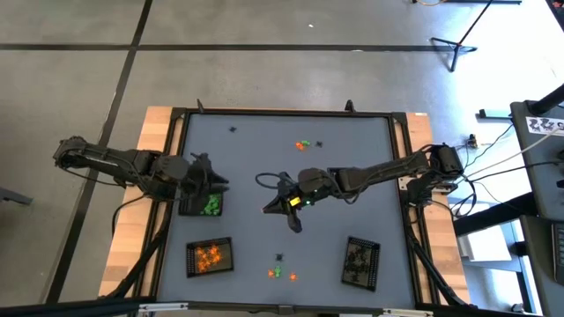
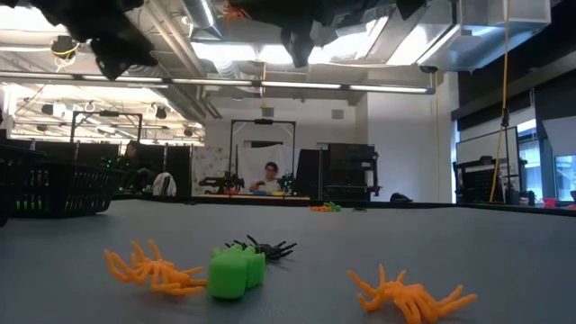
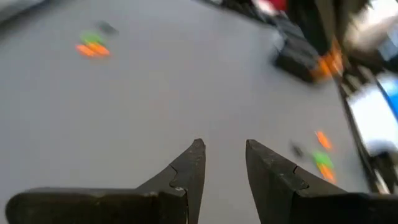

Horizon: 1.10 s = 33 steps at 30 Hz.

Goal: Sort Halloween decoration
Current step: Put the orange spider toy into the bottom left black bin

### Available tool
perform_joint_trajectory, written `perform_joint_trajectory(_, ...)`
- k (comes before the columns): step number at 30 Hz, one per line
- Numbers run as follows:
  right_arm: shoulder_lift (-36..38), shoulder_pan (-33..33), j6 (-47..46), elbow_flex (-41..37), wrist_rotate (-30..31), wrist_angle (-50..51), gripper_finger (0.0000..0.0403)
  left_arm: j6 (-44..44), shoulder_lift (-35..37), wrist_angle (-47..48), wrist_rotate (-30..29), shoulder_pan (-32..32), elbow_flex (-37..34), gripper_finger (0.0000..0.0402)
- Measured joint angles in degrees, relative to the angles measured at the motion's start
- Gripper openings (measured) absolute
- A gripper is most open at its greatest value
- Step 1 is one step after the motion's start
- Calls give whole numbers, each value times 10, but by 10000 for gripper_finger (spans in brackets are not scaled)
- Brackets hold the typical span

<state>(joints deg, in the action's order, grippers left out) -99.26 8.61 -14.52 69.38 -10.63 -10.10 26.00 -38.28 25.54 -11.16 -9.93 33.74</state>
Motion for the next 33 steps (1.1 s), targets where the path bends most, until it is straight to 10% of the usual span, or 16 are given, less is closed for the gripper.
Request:
perform_joint_trajectory(5,0,0,12,0,2,0,7,38,-7,-96,-49,0,0,108)
perform_joint_trajectory(12,0,0,15,0,14,-8,7,-1,-83,-239,91,0,0,108)
perform_joint_trajectory(18,0,0,15,0,16,-10,7,8,-177,-307,95,0,0,108)
perform_joint_trajectory(33,0,0,26,0,27,-9,7,5,-251,-347,106,0,0,108)
